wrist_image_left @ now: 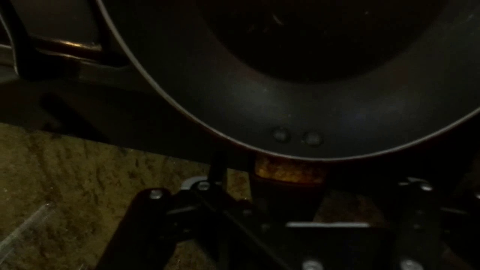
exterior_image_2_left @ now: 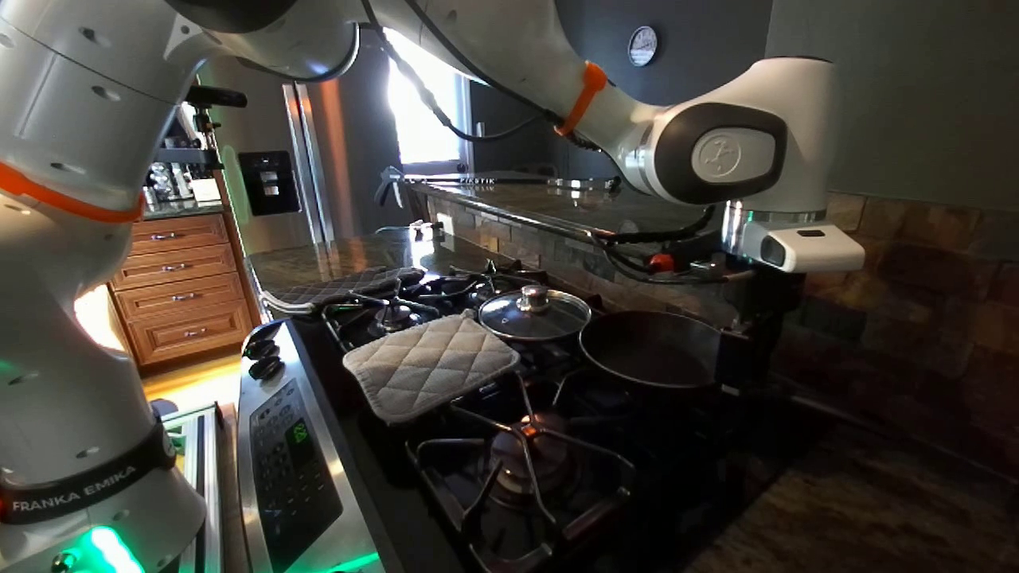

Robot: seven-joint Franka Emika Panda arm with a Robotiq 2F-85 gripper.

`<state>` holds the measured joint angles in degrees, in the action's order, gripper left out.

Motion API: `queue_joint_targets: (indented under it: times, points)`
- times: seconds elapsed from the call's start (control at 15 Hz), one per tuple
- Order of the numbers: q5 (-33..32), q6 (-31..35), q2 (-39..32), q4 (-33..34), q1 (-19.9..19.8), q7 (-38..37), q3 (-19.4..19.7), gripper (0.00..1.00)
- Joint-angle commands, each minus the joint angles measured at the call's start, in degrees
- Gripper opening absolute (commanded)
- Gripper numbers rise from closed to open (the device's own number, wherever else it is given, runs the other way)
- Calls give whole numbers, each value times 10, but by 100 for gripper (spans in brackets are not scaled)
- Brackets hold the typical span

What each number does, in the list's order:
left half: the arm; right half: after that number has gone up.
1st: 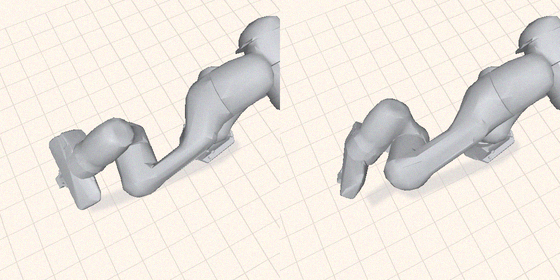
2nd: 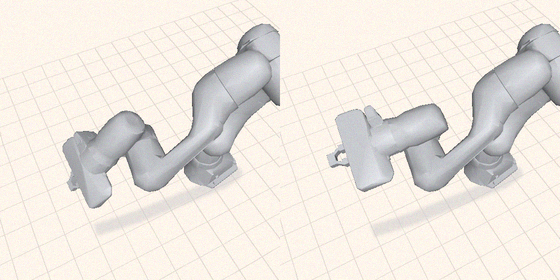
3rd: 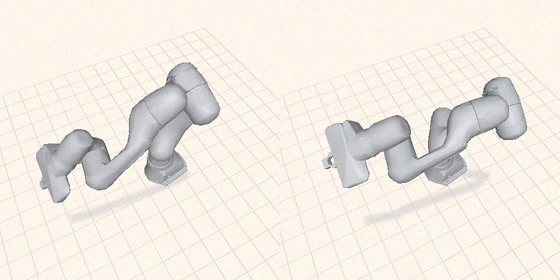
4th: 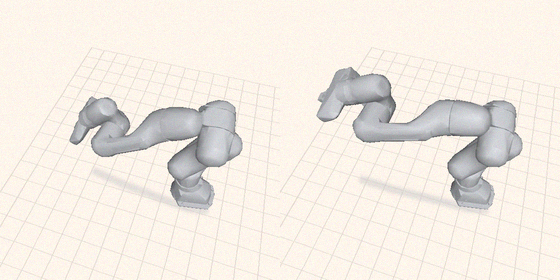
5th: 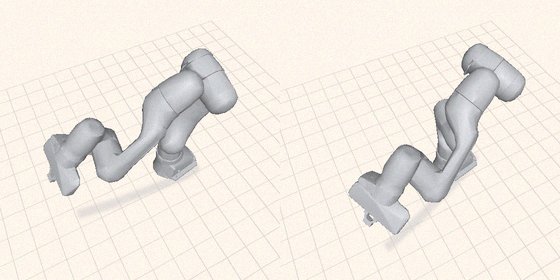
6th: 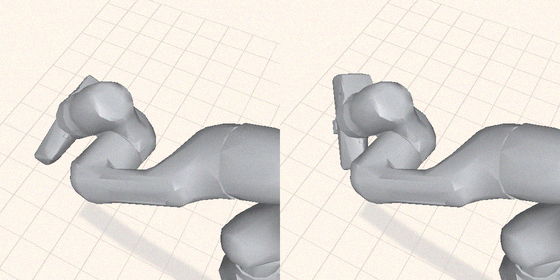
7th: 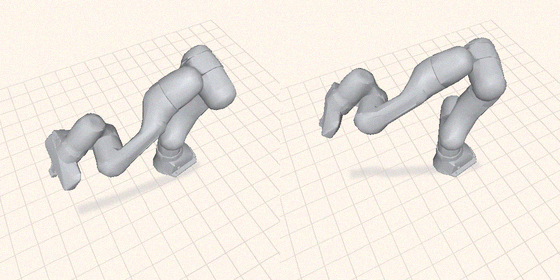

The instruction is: Move the pan to the bottom right stove plate and use the potholder to put the lid on the pan

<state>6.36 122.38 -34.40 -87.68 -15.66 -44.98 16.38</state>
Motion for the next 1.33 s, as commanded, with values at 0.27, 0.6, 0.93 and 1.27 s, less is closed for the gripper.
queue_joint_targets:
  times: [0.27,0.6,0.93,1.27]
  points:
    - [17,-28,-14,22,-7,-2,-5,28]
    - [17,-27,-14,18,-7,3,-6,5]
    - [14,-22,-9,9,-9,14,-4,0]
    - [13,-24,-12,11,-11,14,-4,48]
